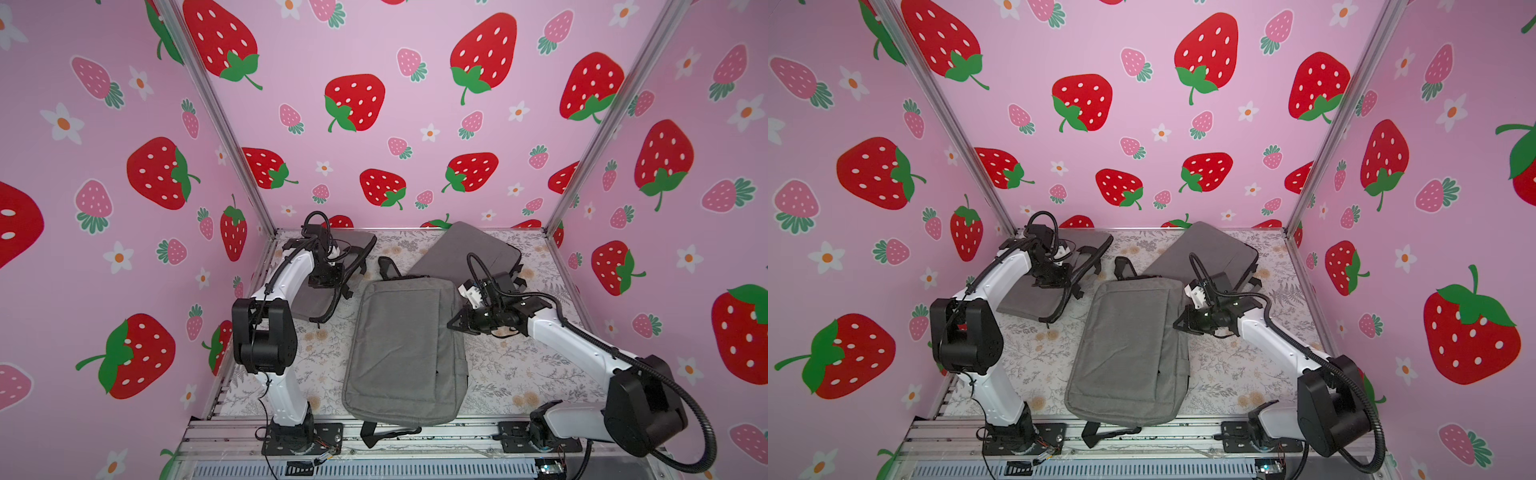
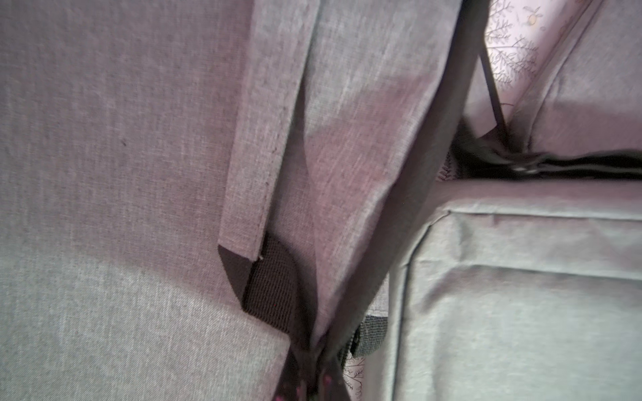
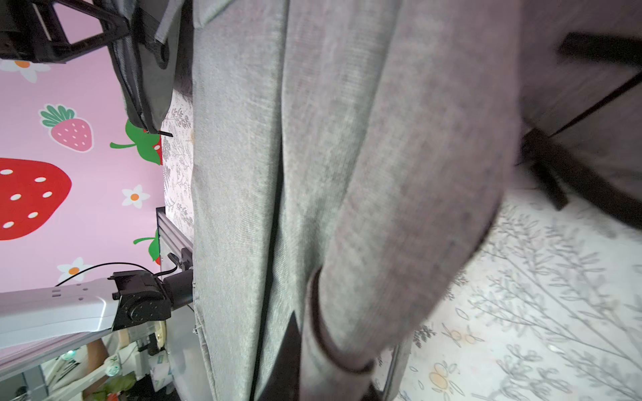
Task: Open the zippered laptop bag and take out the laptop
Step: Move the zippered laptop bag to the center of the board.
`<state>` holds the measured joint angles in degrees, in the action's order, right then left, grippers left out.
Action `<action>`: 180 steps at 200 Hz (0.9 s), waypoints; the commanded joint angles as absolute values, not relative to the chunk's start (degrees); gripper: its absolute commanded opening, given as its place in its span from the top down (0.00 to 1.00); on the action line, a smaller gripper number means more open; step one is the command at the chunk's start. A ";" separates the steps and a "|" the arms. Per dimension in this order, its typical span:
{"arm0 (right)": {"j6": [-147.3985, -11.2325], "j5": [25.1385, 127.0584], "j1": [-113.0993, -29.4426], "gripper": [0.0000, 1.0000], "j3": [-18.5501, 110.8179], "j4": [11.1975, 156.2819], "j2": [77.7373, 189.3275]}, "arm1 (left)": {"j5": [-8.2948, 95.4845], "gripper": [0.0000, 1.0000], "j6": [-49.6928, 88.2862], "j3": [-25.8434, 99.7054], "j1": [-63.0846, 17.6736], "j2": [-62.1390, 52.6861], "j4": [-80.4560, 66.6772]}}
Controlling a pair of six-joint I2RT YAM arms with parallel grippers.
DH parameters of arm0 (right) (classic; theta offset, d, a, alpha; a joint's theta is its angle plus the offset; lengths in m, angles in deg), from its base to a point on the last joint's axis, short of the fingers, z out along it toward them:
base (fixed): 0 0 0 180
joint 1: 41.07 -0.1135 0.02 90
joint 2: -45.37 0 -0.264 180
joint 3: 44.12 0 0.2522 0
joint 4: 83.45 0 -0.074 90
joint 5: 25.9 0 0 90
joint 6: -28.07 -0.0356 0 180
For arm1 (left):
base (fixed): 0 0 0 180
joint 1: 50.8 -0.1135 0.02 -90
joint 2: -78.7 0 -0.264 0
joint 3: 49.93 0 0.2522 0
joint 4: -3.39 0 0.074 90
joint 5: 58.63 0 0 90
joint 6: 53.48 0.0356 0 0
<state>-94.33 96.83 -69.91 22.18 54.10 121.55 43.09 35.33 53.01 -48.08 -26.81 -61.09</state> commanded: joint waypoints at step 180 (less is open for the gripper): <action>-65.67 72.74 -47.46 0.97 38.14 30.70 131.16 | 48.57 1.00 30.37 60.80 -48.59 -35.52 -57.99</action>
